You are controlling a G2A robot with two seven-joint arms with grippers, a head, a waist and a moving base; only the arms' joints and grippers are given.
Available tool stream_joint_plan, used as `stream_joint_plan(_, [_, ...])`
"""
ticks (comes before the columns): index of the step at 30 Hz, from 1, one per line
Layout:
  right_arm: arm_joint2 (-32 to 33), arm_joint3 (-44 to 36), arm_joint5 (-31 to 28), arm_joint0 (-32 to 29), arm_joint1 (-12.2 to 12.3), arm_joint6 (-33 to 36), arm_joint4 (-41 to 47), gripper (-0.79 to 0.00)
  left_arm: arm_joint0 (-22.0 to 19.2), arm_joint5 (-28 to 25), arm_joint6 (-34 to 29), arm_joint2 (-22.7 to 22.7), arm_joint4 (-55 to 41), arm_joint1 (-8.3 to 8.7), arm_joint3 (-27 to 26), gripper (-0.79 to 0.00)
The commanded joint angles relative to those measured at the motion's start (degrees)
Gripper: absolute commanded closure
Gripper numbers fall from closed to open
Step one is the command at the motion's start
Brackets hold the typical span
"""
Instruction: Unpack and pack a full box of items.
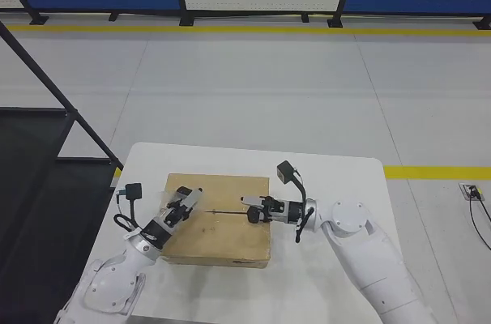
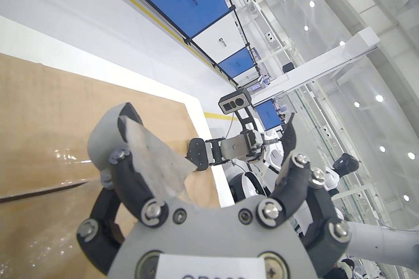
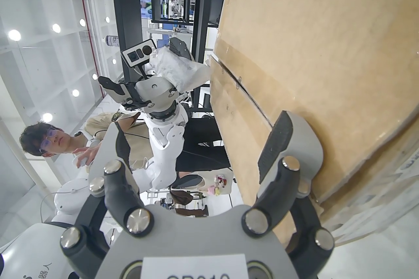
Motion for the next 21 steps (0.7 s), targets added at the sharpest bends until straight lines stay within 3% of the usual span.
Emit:
stream_joint_plan(1, [-0.1,-0.03,-0.03,-0.02,0.03,0.2,0.19,-0.785,-0.13,0.05,0.31,0.36,0.29,-0.11,-0.02,-0.785])
stream_joint_plan(8, [-0.42,-0.35,-0.34,-0.33,0.22,0.43,0.38,-0.785,-0.89,0.59,0.96,2.01,1.68,-0.56,-0.11,-0.785])
stream_joint_plan(21, [-0.23,-1.25,-1.15,-1.36,0.83,1.0,0.64,-0.785,-3.2,4.19,8.05,3.8,3.58,-1.79,1.25,-0.785])
